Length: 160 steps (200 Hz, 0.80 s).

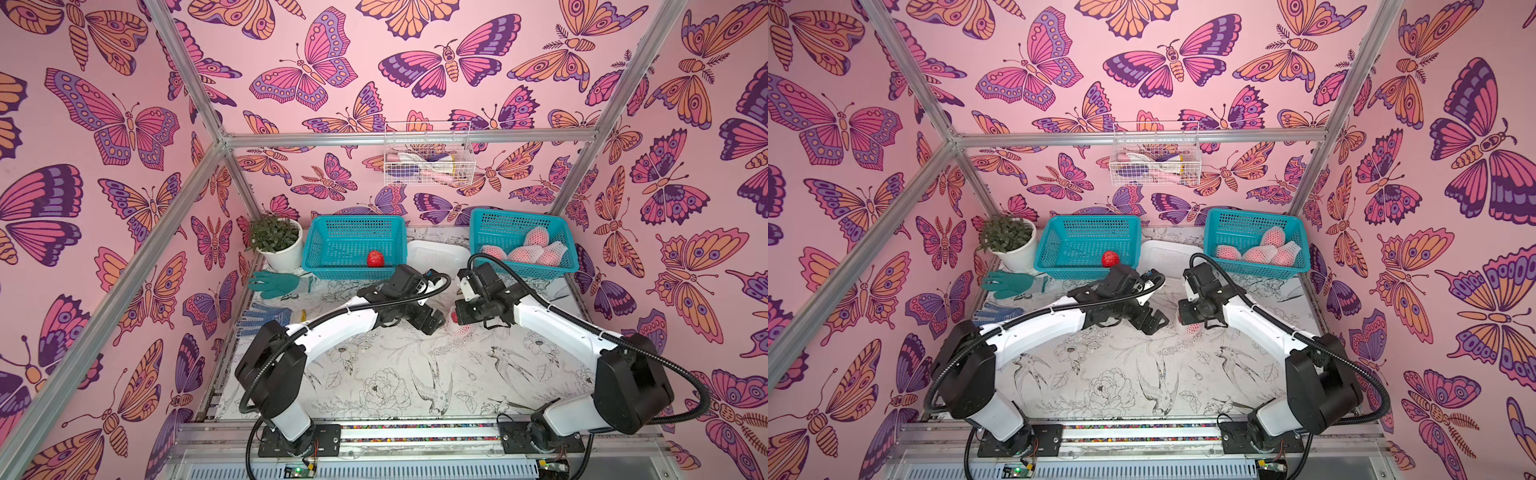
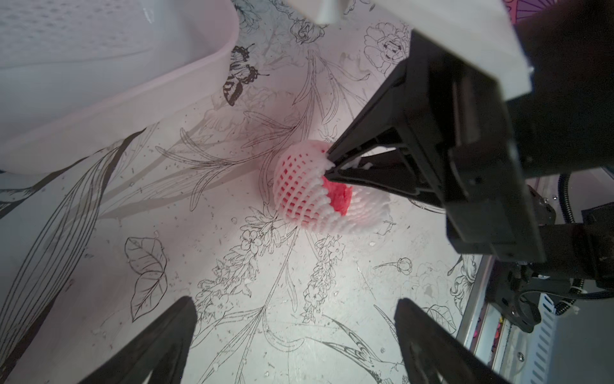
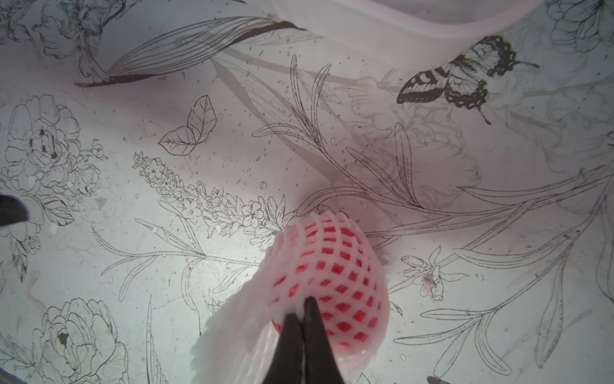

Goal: Remove foam nets from apples
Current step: Place the apple at the center of the board.

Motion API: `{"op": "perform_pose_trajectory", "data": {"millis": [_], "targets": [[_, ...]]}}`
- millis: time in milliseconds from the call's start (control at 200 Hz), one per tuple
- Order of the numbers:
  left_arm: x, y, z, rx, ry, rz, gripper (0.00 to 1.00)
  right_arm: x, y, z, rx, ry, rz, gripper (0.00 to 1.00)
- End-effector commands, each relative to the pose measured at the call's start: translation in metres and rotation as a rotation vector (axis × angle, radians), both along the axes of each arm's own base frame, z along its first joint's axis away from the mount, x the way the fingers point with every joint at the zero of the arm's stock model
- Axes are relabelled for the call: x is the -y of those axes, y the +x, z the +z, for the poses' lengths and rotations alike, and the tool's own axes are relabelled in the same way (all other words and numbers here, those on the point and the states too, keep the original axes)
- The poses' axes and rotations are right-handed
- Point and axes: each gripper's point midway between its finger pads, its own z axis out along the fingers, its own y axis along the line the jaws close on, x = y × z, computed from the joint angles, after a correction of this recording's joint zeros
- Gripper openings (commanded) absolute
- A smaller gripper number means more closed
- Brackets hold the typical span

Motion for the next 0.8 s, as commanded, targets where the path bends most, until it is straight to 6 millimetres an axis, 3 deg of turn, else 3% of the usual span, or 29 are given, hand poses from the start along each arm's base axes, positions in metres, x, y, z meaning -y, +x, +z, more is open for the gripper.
{"op": "perform_pose_trajectory", "data": {"millis": [0,185,406,691,796], "targets": [[0.02,0.0,0.004,-0.02,-0.049,-0.062,0.95,0.004,0.006,0.014,0.011,0.02,-0.002,0.02],[0.039,0.008,0.002,-0.052,-0.09,-0.087,0.96,0.006,0.009,0.01,-0.012,0.027,0.0,0.05],[0.051,0.013,-0.014,-0.097,-0.089,-0.101,0.93,0.01,0.015,0.011,-0.016,0.048,-0.015,0.05],[0.065,0.022,-0.028,-0.14,-0.12,-0.096,0.8,0.007,0.018,0.014,-0.012,0.078,-0.026,0.09],[0.066,0.026,-0.032,-0.132,-0.114,-0.086,0.66,0.008,0.02,0.017,-0.005,0.089,-0.037,0.1]]}}
